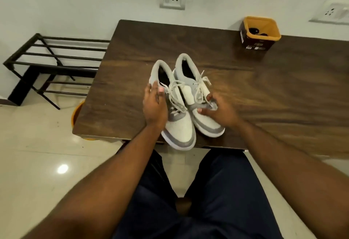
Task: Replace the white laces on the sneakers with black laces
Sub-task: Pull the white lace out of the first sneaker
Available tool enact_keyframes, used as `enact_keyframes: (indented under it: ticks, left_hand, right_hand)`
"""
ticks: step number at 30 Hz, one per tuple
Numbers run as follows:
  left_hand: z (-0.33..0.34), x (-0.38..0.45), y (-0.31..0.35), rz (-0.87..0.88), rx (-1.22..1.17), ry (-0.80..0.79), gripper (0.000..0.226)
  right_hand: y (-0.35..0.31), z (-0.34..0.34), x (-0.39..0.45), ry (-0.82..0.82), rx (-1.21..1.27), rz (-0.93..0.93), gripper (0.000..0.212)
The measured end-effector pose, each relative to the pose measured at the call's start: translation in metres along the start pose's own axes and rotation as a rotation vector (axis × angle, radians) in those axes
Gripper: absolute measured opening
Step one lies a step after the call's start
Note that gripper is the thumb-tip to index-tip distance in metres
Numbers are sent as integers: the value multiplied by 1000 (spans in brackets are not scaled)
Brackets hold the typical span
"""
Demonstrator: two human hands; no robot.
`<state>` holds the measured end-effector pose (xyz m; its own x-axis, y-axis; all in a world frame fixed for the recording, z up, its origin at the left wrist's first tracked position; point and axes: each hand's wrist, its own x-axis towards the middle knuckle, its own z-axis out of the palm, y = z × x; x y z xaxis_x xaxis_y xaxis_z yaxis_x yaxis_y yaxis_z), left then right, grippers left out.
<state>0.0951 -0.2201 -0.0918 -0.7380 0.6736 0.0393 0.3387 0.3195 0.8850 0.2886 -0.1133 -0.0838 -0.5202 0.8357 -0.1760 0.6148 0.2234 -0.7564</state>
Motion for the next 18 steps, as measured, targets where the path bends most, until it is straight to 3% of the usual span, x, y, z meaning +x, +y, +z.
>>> enact_keyframes:
  ticks: [2,6,11,15,18]
  left_hand:
    - [-5,-31,-2,11,48,-148,87]
    - [-18,-65,-18,53,144,-238,113]
    - [-26,-67,-10,101,168,-234,106]
    - [-22,-86,9,508,443,-140,86]
    - [-7,-93,21,516,398,-357,82]
  right_hand:
    - [-2,22,-27,93,110,18,46]
    - [-5,53,-74,269,66,37,55]
    - [-8,59,-97,283,86,29,52]
    - [-7,39,-93,193,379,135,32]
    - [-8,21,-84,280,470,123,11]
